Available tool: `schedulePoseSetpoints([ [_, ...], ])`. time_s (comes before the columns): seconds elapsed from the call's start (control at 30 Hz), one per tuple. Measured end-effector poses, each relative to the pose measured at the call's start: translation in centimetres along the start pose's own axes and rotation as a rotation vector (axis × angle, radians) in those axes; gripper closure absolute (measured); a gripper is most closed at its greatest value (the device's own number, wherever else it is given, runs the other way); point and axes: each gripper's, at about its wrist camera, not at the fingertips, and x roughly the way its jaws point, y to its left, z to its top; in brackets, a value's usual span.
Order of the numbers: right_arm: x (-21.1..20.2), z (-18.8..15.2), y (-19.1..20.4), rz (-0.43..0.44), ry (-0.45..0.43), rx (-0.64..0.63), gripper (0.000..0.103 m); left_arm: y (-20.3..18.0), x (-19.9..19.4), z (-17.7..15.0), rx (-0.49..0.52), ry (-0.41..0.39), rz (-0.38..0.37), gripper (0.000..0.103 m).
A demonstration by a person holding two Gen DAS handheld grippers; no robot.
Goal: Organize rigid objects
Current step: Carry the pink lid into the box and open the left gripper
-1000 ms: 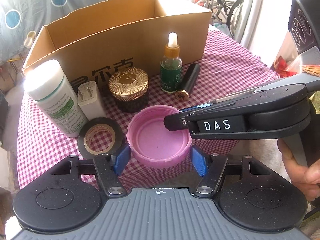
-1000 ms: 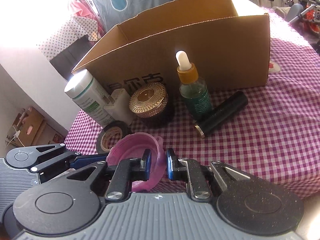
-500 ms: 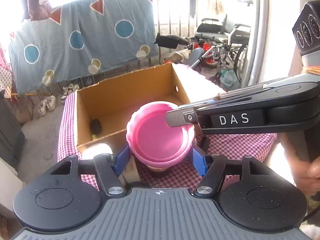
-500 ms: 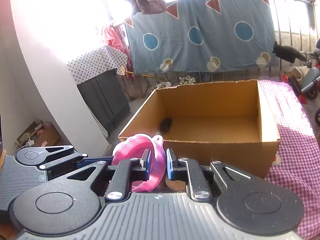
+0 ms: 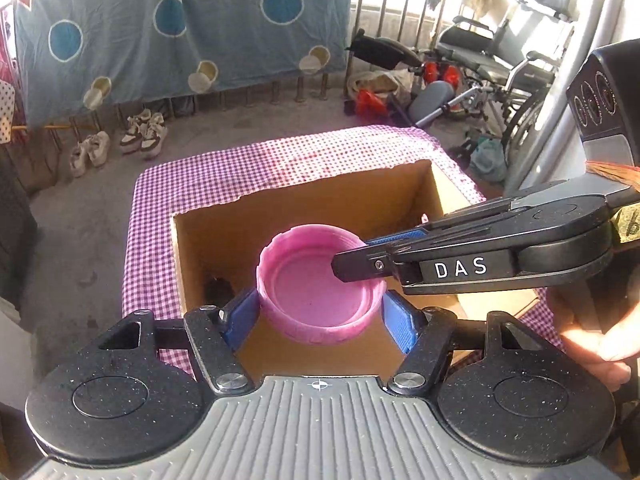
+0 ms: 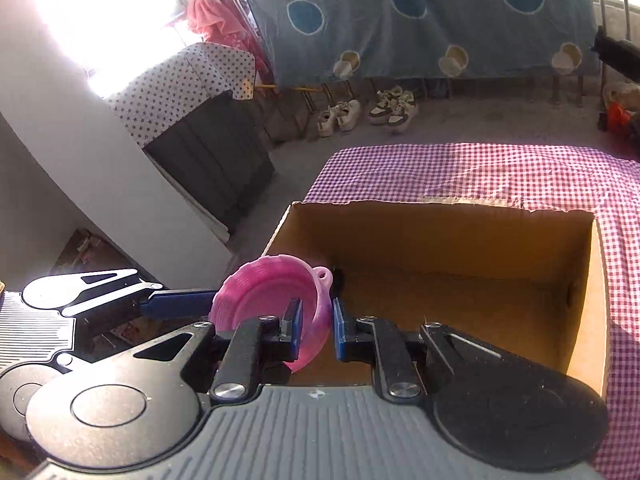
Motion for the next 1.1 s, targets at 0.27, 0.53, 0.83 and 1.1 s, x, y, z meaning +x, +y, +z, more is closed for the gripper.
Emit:
schedulePoseSetpoints([
  [0.27, 8.5, 2.9, -5.5, 0.014, 0.192, 0.127, 0.086, 2.5, 7.2, 2.5, -0.044, 0.191, -0.002, 0.035],
  [0.53, 13.5, 3.5, -8.4, 0.012, 0.259, 0.185, 0.086, 3.2, 11.1, 3.5, -0.046, 0.272, 0.061, 0.036],
  [0.83, 17.0, 3.4, -9.3, 0.009, 0.252, 0.209, 0.085, 3.0, 11.9, 3.5, -0.029, 0.274, 0.096, 0.035],
  [1.1, 14.7, 4.3, -9.3, 0.065, 0.211, 0.25, 0.082, 2.7, 9.1, 3.9, -0.035, 0.213, 0.083, 0.02],
])
